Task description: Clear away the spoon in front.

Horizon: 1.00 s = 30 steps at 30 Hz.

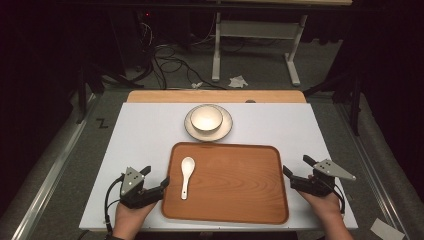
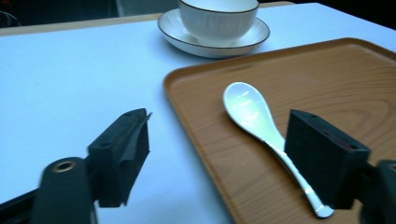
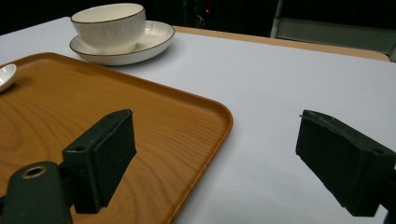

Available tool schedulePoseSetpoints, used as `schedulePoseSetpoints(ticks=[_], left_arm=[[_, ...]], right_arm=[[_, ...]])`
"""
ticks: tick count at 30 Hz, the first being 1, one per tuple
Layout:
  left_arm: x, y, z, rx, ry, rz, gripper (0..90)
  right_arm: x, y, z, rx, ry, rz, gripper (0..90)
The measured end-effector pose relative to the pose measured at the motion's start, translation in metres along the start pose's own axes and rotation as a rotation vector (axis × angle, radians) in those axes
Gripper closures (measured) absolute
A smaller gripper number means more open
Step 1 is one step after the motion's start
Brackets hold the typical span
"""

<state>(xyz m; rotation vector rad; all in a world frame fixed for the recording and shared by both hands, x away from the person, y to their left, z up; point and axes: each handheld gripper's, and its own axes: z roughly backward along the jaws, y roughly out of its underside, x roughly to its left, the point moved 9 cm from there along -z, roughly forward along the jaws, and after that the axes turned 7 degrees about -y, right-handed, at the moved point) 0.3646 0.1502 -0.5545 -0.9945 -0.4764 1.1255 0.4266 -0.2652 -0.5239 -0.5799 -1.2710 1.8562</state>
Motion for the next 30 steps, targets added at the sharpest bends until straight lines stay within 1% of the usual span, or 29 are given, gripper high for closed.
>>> schedulePoseSetpoints(ticks=[3,5,7,8,10,11,14,15,16,18,22,26,29,30], left_arm=[[0.005,-0.003,0.003,-0.024,-0.018,0.010,13.8],[0.008,-0.006,0.005,-0.038,-0.039,0.009,7.1],[0.010,-0.008,0.008,-0.063,-0.068,-0.003,1.9],[0.012,-0.010,0.010,-0.078,-0.081,-0.018,0.0],[0.015,-0.013,0.014,-0.090,-0.091,-0.037,0.0],[0.018,-0.014,0.017,-0.102,-0.103,-0.050,0.0],[0.026,-0.016,0.023,-0.110,-0.124,-0.067,0.0],[0.029,-0.016,0.025,-0.108,-0.119,-0.072,0.0],[0.031,-0.016,0.027,-0.108,-0.123,-0.077,0.0],[0.036,-0.018,0.030,-0.120,-0.141,-0.091,0.0],[0.046,-0.022,0.036,-0.129,-0.161,-0.092,0.0],[0.054,-0.025,0.043,-0.142,-0.175,-0.099,0.0],[0.059,-0.027,0.050,-0.152,-0.174,-0.100,0.0],[0.061,-0.027,0.051,-0.152,-0.173,-0.095,0.0]], right_arm=[[0.001,0.000,0.000,0.000,-0.005,0.003,9.7],[0.000,0.000,0.000,-0.002,-0.006,0.004,8.4],[0.000,-0.001,0.000,-0.004,-0.005,0.002,7.5],[0.000,-0.001,-0.001,-0.004,-0.003,0.002,7.4],[0.001,-0.002,-0.001,-0.006,-0.004,0.006,6.6],[0.001,-0.002,-0.002,-0.006,-0.005,0.006,6.3],[0.004,-0.004,-0.003,-0.009,-0.010,0.009,5.6],[0.005,-0.005,-0.003,-0.010,-0.011,0.008,5.3],[0.006,-0.006,-0.003,-0.014,-0.011,0.014,5.0],[0.009,-0.008,-0.004,-0.016,-0.019,0.020,4.8],[0.013,-0.010,-0.003,-0.018,-0.019,0.032,4.8],[0.017,-0.013,-0.002,-0.025,-0.021,0.053,4.8],[0.019,-0.015,0.000,-0.034,-0.023,0.055,4.8],[0.020,-0.016,0.001,-0.038,-0.022,0.054,4.8]])
